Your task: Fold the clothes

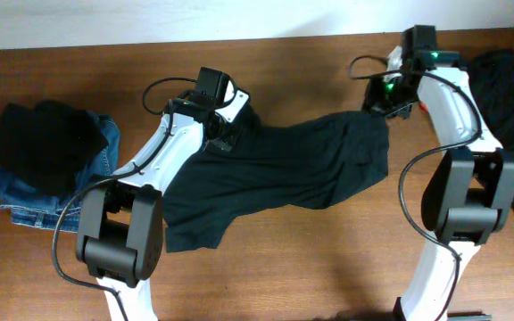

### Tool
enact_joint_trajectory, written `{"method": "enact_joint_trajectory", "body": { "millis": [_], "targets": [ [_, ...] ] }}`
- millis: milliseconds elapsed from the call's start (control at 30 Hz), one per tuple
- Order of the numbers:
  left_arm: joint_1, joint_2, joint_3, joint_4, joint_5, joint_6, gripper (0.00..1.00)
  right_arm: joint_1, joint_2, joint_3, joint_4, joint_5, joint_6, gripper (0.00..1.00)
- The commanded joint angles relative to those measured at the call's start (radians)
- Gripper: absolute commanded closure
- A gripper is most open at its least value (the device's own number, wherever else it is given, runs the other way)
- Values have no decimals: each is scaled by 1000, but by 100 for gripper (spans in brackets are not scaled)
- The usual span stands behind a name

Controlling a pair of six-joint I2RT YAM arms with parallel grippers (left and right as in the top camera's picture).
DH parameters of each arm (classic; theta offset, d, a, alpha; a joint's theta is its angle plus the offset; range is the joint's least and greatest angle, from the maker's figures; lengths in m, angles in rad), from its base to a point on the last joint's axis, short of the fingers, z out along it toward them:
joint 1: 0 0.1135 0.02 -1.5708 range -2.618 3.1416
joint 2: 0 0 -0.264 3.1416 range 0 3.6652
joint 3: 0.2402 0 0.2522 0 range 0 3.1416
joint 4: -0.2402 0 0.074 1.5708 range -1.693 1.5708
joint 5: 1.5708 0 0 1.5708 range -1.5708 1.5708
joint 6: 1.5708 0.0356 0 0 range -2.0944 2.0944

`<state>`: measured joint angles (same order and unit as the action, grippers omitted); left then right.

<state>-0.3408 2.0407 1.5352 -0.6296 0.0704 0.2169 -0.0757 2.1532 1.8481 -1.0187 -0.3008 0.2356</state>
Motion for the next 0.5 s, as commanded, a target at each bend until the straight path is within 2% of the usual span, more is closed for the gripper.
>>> {"method": "enact_joint_trajectory", "body": {
  "millis": [0, 233, 333, 467],
  "targets": [
    [3, 9, 0, -26, -7, -10, 44, 76, -2, -48, -11, -17, -22, 87],
    [3, 9, 0, -72, -8, -10, 44, 189, -1, -304, 249, 77, -19, 91],
    [3, 9, 0, -86, -8, -10, 44, 209, -1, -409, 393, 77, -14, 95],
    [3, 9, 0, -89, -8, -10, 44, 214, 1, -512, 566, 77, -10, 96]
  ]
}}
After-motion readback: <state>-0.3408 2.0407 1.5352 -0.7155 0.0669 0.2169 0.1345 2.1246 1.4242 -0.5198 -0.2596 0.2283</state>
